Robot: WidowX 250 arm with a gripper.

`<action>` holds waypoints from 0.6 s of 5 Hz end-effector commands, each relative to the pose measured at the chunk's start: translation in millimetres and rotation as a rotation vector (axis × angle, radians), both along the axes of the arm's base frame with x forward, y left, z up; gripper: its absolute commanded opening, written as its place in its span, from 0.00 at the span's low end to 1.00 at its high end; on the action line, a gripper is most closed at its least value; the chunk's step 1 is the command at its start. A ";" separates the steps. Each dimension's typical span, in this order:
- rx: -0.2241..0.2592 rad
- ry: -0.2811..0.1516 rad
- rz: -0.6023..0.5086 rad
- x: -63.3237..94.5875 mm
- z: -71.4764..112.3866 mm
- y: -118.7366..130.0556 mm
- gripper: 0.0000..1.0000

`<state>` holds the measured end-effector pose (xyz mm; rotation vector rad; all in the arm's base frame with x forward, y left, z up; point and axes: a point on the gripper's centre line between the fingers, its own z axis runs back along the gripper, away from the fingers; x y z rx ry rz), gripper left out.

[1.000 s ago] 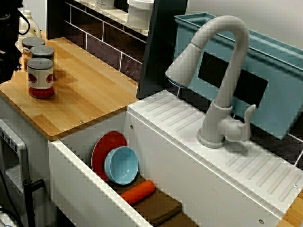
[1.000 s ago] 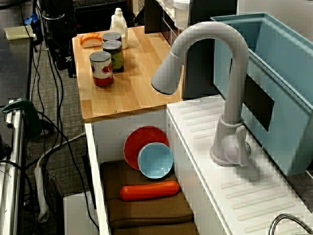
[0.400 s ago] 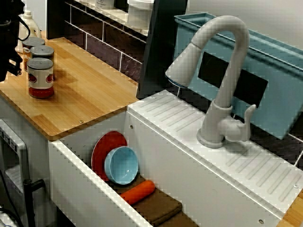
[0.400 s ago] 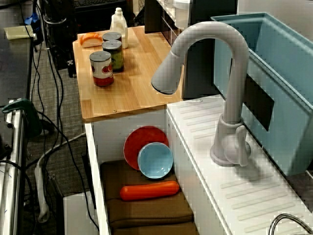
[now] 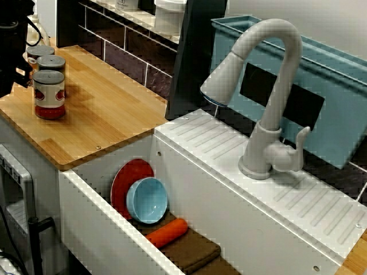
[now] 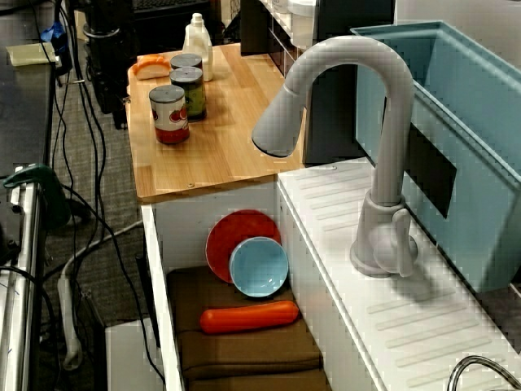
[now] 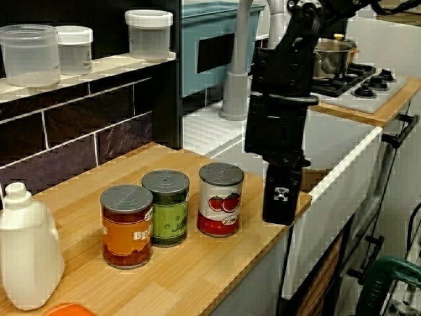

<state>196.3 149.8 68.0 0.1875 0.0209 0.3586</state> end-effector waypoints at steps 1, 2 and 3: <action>-0.018 -0.047 0.012 21.6 21.9 10.8 0.00; -0.052 -0.074 0.018 35.0 29.0 5.4 0.00; -0.078 -0.079 0.027 47.8 27.6 1.9 0.00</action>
